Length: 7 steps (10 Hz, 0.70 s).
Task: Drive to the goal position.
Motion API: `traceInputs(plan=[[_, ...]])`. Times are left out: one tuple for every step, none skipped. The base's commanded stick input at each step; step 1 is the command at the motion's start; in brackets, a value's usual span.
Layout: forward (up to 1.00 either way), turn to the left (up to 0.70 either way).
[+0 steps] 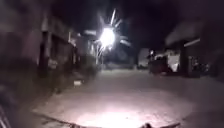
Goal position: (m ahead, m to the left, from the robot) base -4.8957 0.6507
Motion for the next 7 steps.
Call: traceInputs(plan=[[0.85,0.00],[0.85,0.00],[0.85,0.00],[0.85,0.00],[0.85,0.00],[0.85,0.00],[0.85,-0.03]])
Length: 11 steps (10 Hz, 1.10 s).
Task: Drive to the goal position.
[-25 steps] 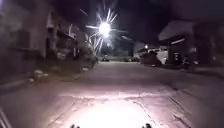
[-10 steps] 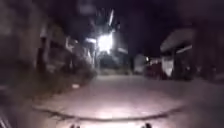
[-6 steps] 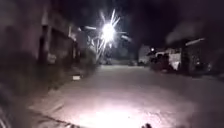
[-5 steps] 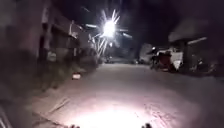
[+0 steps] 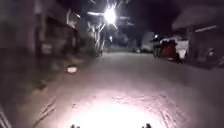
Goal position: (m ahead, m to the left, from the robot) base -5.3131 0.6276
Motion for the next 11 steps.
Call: traceInputs(plan=[[0.85,-0.08],[0.85,-0.16],[0.85,-0.24],[0.85,-0.33],[0.85,0.00],[0.85,0.00],[0.85,0.00],[0.85,0.00],[0.85,0.00],[0.85,0.00],[0.85,0.00]])
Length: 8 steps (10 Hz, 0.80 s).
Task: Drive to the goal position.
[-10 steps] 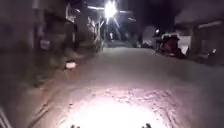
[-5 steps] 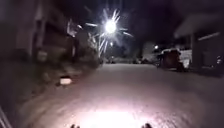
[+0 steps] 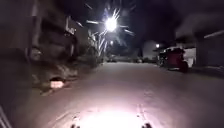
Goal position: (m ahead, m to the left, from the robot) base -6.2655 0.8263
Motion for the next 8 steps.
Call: traceInputs(plan=[[0.85,0.00],[0.85,0.00],[0.85,0.00],[0.85,0.00],[0.85,0.00],[0.85,0.00],[0.85,0.00],[0.85,0.00]])
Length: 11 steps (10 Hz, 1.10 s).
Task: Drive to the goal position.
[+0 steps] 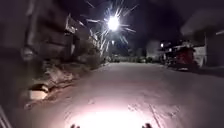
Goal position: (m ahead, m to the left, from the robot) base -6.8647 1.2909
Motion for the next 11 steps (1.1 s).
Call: traceInputs(plan=[[0.85,0.00],[0.85,0.00],[0.85,0.00],[0.85,0.00],[0.85,0.00],[0.85,-0.01],[0.85,-0.19],[0.85,-0.34],[0.85,-0.34],[0.85,-0.34],[0.85,-0.20]])
